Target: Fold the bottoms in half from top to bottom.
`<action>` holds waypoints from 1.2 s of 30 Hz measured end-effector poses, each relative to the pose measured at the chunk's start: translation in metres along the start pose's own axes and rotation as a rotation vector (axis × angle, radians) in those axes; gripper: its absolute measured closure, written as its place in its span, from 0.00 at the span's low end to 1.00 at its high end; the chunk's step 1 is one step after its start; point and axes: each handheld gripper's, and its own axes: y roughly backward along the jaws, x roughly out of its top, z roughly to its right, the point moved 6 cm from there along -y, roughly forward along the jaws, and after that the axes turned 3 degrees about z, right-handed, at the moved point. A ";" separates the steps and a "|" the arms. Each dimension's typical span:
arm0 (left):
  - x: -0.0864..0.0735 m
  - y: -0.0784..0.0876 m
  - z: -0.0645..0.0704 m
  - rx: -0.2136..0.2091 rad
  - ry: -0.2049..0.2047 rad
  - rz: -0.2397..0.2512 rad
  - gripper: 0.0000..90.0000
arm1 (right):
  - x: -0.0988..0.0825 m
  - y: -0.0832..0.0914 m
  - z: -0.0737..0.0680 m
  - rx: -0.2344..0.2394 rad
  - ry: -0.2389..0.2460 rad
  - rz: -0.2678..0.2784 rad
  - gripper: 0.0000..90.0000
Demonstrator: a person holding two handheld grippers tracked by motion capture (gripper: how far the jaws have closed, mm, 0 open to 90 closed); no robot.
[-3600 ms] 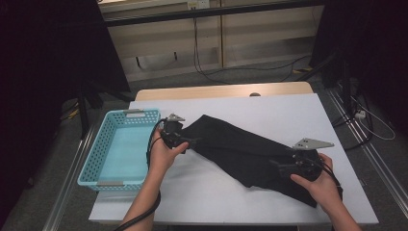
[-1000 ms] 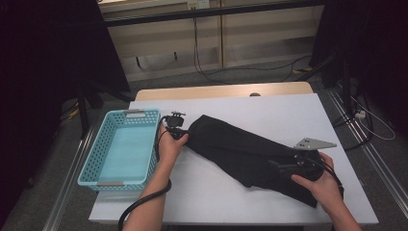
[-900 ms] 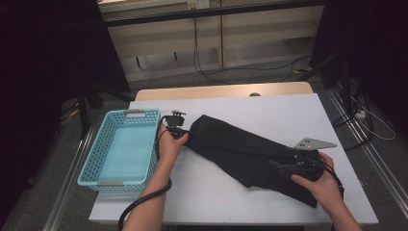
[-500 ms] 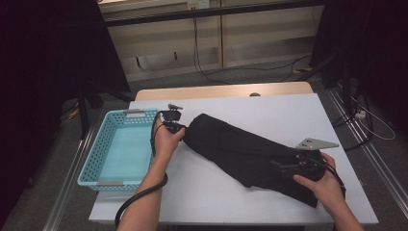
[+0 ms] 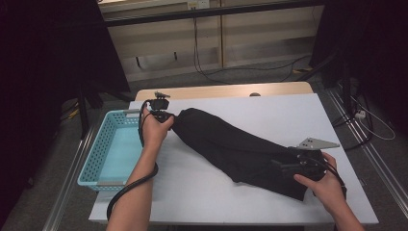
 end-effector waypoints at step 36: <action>-0.052 -0.017 0.134 -0.321 -0.207 0.076 0.94 | -0.001 -0.006 -0.014 0.033 0.021 -0.003 0.18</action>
